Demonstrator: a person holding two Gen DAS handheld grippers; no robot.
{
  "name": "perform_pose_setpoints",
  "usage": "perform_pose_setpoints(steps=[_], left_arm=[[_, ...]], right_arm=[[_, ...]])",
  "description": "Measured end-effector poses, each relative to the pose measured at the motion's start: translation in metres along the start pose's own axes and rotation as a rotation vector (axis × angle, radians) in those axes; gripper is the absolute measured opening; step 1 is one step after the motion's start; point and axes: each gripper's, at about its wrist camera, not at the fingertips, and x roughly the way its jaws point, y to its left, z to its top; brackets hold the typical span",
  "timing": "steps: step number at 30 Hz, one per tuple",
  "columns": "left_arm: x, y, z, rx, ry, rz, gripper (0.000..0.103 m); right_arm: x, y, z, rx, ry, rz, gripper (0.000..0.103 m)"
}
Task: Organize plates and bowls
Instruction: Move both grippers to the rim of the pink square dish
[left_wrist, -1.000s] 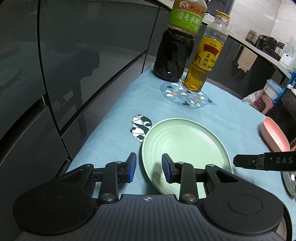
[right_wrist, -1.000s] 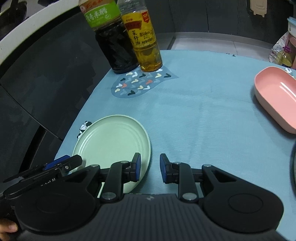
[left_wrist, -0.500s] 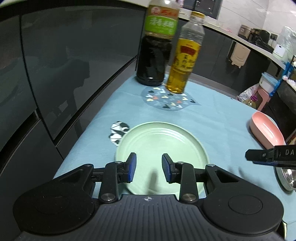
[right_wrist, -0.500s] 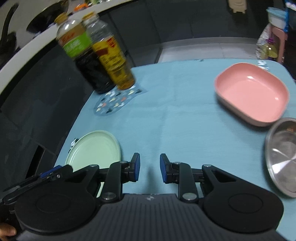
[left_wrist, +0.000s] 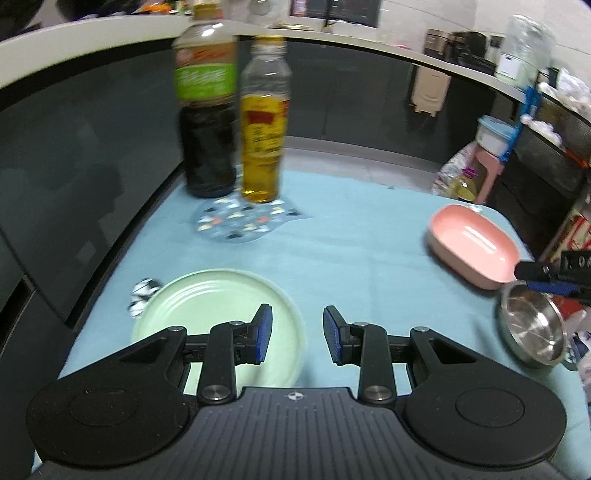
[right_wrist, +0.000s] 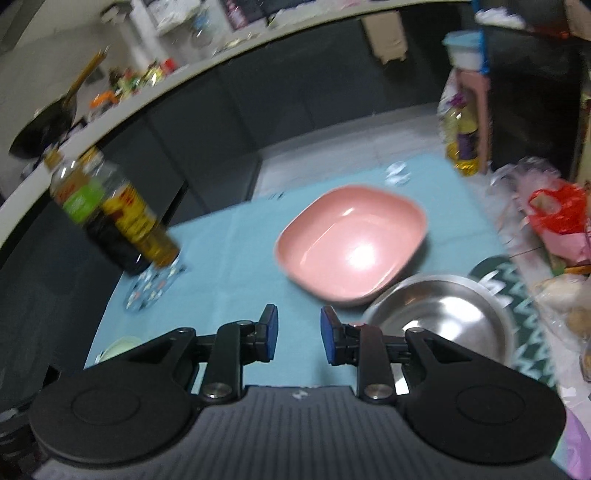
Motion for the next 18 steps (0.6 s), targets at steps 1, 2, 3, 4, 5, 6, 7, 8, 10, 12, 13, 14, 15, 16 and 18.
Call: perform_pose_setpoints(steps=[1, 2, 3, 4, 5, 6, 7, 8, 10, 12, 13, 14, 15, 16, 18], left_arm=[[0.0, -0.006, 0.002, 0.01, -0.001, -0.009, 0.028], [-0.001, -0.012, 0.005, 0.019, -0.002, -0.016, 0.029], [-0.001, -0.018, 0.007, 0.028, -0.004, -0.021, 0.029], [-0.001, -0.024, 0.01, 0.037, -0.008, -0.025, 0.029], [0.0, -0.029, 0.013, 0.043, -0.011, -0.029, 0.029], [-0.001, -0.036, 0.016, 0.049, -0.013, -0.037, 0.029], [0.0, -0.041, 0.018, 0.053, -0.014, -0.046, 0.029], [0.0, -0.047, 0.021, 0.057, -0.016, -0.056, 0.029], [0.002, -0.06, 0.026, 0.071, -0.02, -0.077, 0.029], [0.006, -0.071, 0.032, 0.084, -0.019, -0.093, 0.029], [0.009, -0.076, 0.034, 0.087, -0.016, -0.101, 0.029], [0.013, -0.081, 0.038, 0.084, -0.01, -0.11, 0.029], [0.017, -0.085, 0.04, 0.079, -0.006, -0.121, 0.029], [0.021, -0.088, 0.043, 0.071, 0.0, -0.134, 0.029], [0.031, -0.095, 0.048, 0.046, 0.014, -0.151, 0.029]], right_arm=[[-0.003, -0.005, 0.002, 0.008, -0.013, -0.004, 0.006], [-0.004, -0.009, 0.004, 0.014, -0.024, -0.009, 0.006], [-0.005, -0.013, 0.006, 0.022, -0.032, -0.013, 0.006], [-0.004, -0.016, 0.008, 0.029, -0.037, -0.016, 0.006], [-0.004, -0.02, 0.009, 0.037, -0.04, -0.018, 0.006], [-0.004, -0.023, 0.011, 0.044, -0.042, -0.018, 0.006], [-0.004, -0.026, 0.012, 0.052, -0.043, -0.018, 0.006], [-0.003, -0.028, 0.014, 0.06, -0.045, -0.019, 0.006], [-0.001, -0.032, 0.018, 0.07, -0.048, -0.023, 0.006], [0.0, -0.036, 0.021, 0.076, -0.049, -0.033, 0.006], [0.001, -0.038, 0.023, 0.078, -0.051, -0.04, 0.006], [0.003, -0.04, 0.024, 0.079, -0.053, -0.046, 0.006], [0.003, -0.043, 0.027, 0.082, -0.055, -0.05, 0.006], [0.004, -0.047, 0.029, 0.087, -0.056, -0.052, 0.006], [0.009, -0.052, 0.034, 0.105, -0.056, -0.06, 0.006]])
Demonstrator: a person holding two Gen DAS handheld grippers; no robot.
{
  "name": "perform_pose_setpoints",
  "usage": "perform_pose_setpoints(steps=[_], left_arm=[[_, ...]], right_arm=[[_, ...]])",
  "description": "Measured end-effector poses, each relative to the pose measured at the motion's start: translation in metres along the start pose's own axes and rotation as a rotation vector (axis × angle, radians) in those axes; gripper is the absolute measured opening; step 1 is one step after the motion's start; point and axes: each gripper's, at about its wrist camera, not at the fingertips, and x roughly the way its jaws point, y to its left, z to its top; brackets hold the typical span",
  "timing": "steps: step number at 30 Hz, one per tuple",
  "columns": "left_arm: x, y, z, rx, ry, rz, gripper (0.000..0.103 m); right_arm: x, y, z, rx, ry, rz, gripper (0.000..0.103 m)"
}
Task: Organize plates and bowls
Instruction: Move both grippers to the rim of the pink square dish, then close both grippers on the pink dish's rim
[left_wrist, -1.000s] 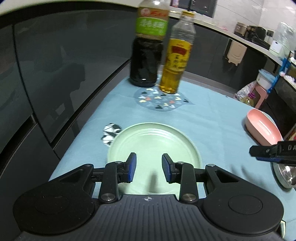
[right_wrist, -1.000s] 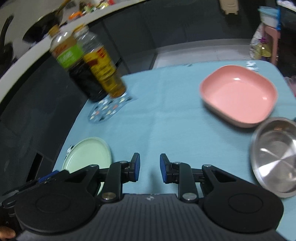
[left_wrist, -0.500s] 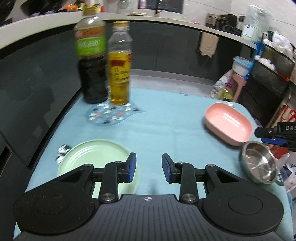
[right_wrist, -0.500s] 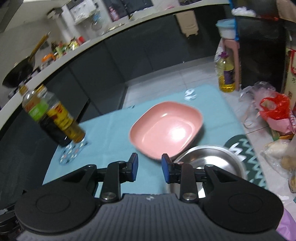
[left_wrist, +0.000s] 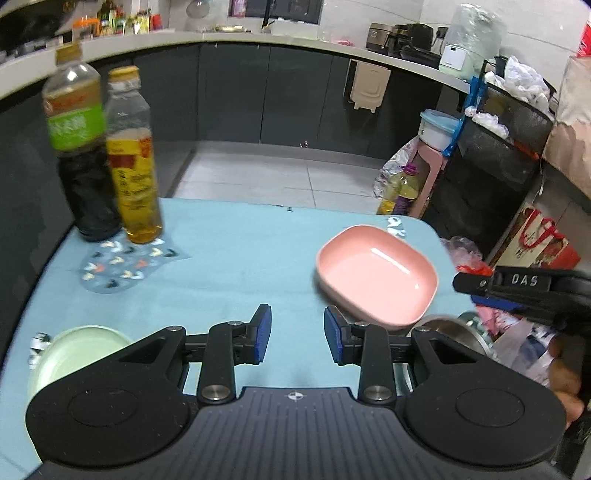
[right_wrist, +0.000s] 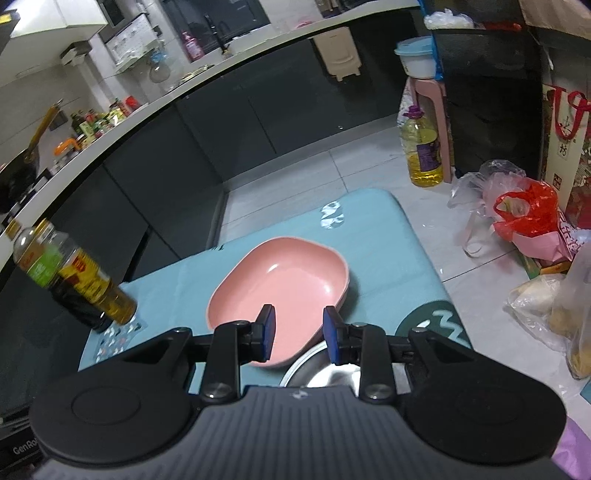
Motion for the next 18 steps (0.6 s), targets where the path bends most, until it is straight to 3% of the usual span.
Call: perform_pose_setpoints(steps=[8, 18], left_arm=[[0.041, -0.015, 0.014, -0.058, 0.026, -0.049, 0.034], [0.095, -0.024, 0.022, -0.076, 0.056, -0.015, 0.035]], right_arm=[[0.028, -0.008, 0.012, 0.022, 0.014, -0.068, 0.009], [0.051, -0.018, 0.014, 0.05, 0.07, -0.062, 0.01]])
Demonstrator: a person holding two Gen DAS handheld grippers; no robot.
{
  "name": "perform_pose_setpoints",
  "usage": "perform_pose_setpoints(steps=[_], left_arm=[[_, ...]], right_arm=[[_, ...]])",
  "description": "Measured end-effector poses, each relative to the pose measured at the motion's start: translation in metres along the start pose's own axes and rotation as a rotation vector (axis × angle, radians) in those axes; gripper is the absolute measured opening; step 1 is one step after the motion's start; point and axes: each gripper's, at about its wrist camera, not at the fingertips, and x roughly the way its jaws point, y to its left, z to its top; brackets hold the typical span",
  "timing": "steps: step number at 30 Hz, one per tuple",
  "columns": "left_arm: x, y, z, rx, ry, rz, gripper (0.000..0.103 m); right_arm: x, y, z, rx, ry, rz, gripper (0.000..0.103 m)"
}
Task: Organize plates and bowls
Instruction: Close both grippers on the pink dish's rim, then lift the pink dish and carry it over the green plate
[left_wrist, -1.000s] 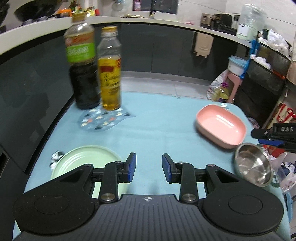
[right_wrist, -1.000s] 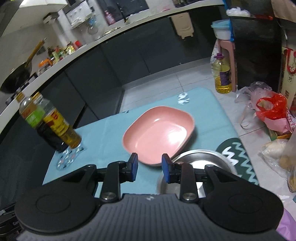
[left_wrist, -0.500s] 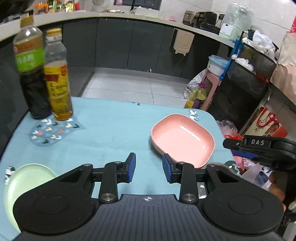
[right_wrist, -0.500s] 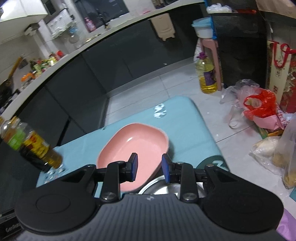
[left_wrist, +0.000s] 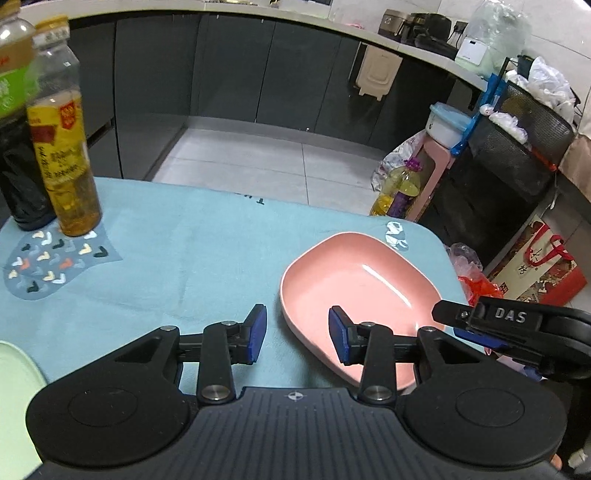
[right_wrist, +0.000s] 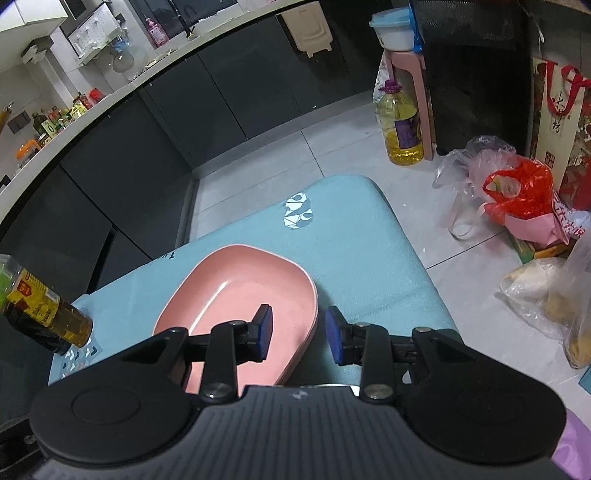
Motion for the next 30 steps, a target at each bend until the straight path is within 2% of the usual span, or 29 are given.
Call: perform_pose_setpoints(steps=[5, 13, 15, 17, 21, 30], left_arm=[[0.02, -0.001, -0.001, -0.006, 0.034, 0.018, 0.035], [0.03, -0.001, -0.003, -0.009, 0.053, -0.01, 0.033], [0.03, -0.001, -0.004, -0.008, 0.046, -0.02, 0.025], [0.03, -0.002, -0.005, 0.009, 0.036, 0.004, 0.015], [0.026, -0.001, -0.005, 0.03, 0.018, -0.004, 0.016], [-0.004, 0.002, -0.005, 0.042, -0.025, 0.007, 0.016]], right_arm=[[0.005, -0.007, 0.003, 0.032, 0.022, 0.014, 0.01], [0.01, -0.004, 0.002, 0.055, 0.037, 0.036, 0.01], [0.013, -0.005, 0.003, 0.057, 0.045, 0.039, 0.01], [0.016, -0.005, 0.002, 0.058, 0.058, 0.04, 0.0], [0.016, -0.001, 0.001, 0.034, 0.063, 0.008, 0.0], [-0.002, 0.008, 0.0, 0.028, 0.027, 0.048, 0.0]])
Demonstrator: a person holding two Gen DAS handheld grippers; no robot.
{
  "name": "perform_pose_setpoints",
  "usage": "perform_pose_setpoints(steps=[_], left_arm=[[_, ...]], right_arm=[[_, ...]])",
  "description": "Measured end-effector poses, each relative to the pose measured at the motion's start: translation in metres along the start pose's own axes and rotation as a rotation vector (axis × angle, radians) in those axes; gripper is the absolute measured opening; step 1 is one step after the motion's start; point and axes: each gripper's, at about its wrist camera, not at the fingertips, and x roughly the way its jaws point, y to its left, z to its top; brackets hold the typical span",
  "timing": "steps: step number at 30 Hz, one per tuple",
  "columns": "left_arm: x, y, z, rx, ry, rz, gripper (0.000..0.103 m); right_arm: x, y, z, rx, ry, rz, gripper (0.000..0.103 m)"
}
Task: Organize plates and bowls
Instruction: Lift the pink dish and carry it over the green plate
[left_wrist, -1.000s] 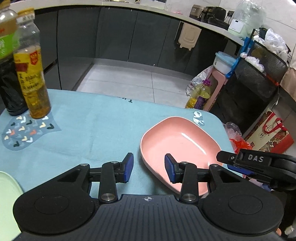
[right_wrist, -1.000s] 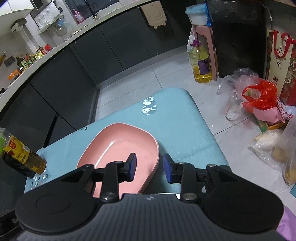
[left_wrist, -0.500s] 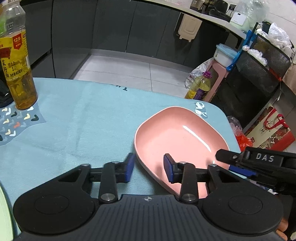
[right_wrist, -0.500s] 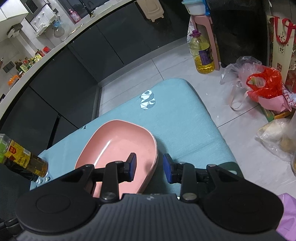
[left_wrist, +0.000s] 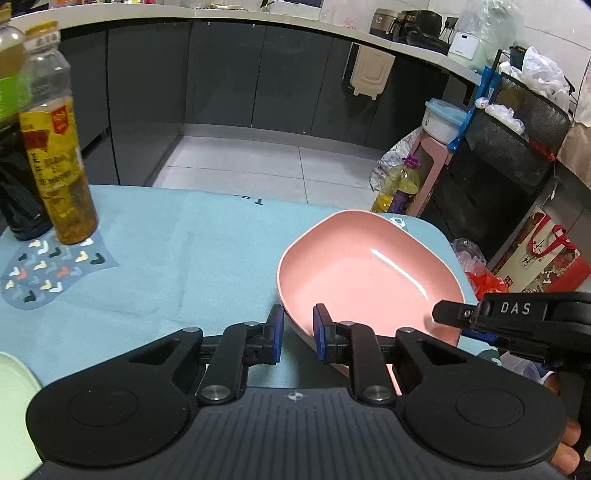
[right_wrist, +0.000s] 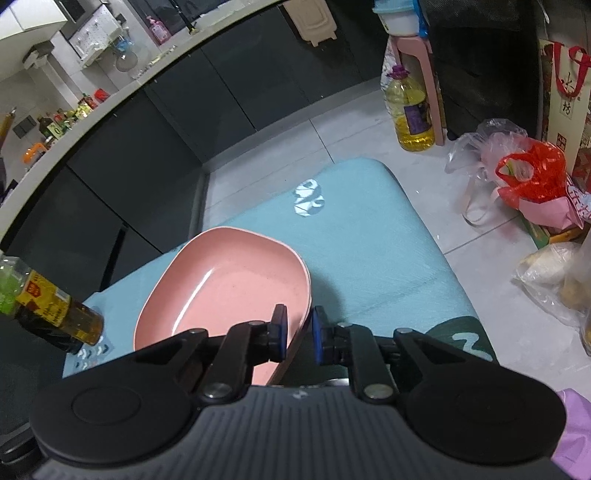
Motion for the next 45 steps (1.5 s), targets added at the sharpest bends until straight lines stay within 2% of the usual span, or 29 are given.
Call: perform_pose_setpoints(steps=[17, 24, 37, 45], left_arm=[[-0.084, 0.051, -0.016, -0.027, -0.092, 0.041, 0.016], [-0.11, 0.082, -0.029, -0.067, -0.108, 0.034, 0.017], [-0.137, 0.146, -0.048, -0.143, -0.106, 0.043, 0.018], [-0.15, 0.174, -0.065, -0.169, -0.116, 0.084, 0.018]], right_arm=[[-0.032, 0.054, -0.028, -0.115, -0.01, 0.086, 0.0], [-0.039, 0.084, -0.044, -0.193, -0.01, 0.088, 0.0], [-0.028, 0.137, -0.082, -0.303, 0.055, 0.083, 0.0], [-0.021, 0.167, -0.104, -0.36, 0.096, 0.089, 0.0]])
